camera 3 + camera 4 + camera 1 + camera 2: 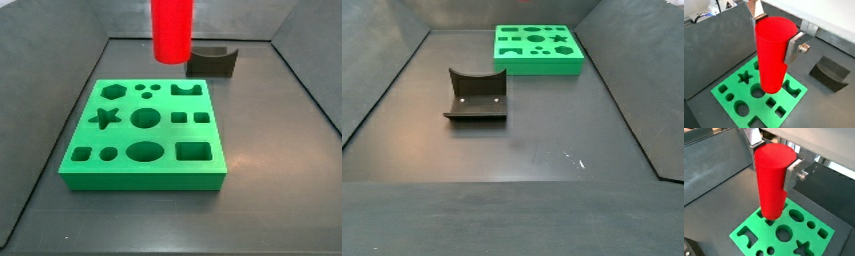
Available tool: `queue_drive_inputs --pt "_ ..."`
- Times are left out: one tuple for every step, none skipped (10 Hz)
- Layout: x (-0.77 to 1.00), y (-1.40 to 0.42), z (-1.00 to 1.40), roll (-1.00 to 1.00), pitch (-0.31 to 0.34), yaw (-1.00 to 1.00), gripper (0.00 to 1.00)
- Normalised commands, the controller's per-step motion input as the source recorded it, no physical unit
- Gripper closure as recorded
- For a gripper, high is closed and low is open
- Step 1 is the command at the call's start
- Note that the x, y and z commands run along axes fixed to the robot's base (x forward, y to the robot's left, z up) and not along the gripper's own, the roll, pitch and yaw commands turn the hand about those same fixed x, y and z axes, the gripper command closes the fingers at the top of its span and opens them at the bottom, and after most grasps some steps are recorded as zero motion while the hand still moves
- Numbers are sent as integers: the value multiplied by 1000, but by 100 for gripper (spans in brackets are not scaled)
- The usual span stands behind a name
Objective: Insert the round object.
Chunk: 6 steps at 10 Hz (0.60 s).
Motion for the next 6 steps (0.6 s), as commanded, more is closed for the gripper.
queue_drive_inputs --pt "0 3 0 -4 0 0 100" --pt "-86 0 -651 69 -100 0 100" --pt "-9 0 -1000 57 -110 0 100" --pt "0 0 -1000 16 -80 0 100" --pt "-43 0 -1000 0 -86 0 100" --pt "-40 0 -1000 0 -99 0 100"
